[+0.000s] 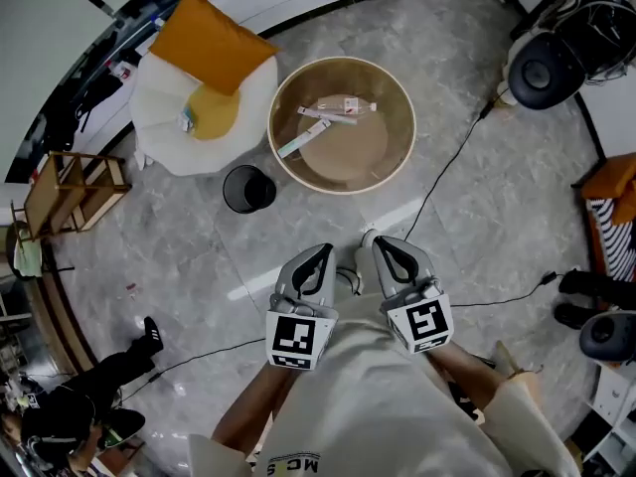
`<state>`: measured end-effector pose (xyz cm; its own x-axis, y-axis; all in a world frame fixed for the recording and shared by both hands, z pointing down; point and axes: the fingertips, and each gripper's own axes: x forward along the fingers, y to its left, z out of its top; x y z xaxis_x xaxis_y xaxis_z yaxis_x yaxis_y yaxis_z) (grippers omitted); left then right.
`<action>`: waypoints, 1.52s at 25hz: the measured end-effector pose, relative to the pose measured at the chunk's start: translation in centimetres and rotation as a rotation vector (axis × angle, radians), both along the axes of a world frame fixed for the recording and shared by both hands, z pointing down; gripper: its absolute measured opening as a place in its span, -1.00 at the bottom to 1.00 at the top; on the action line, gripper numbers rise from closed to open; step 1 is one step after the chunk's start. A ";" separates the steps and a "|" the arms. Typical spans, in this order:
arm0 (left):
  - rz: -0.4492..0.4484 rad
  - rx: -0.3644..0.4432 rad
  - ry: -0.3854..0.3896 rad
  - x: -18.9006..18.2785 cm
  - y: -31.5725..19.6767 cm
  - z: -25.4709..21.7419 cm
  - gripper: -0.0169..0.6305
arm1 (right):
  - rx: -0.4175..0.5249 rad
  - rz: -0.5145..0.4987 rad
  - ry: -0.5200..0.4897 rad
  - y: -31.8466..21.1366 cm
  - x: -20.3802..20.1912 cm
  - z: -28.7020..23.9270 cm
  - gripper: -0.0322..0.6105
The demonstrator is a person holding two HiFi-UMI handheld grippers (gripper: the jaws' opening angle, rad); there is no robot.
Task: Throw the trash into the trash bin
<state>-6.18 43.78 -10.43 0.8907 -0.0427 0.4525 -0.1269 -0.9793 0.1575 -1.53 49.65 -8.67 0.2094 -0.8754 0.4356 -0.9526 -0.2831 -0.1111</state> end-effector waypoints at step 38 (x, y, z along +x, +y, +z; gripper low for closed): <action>-0.239 -0.245 -0.247 14.0 -26.1 22.7 -0.94 | -0.392 -0.377 0.125 -26.8 19.4 25.0 -0.55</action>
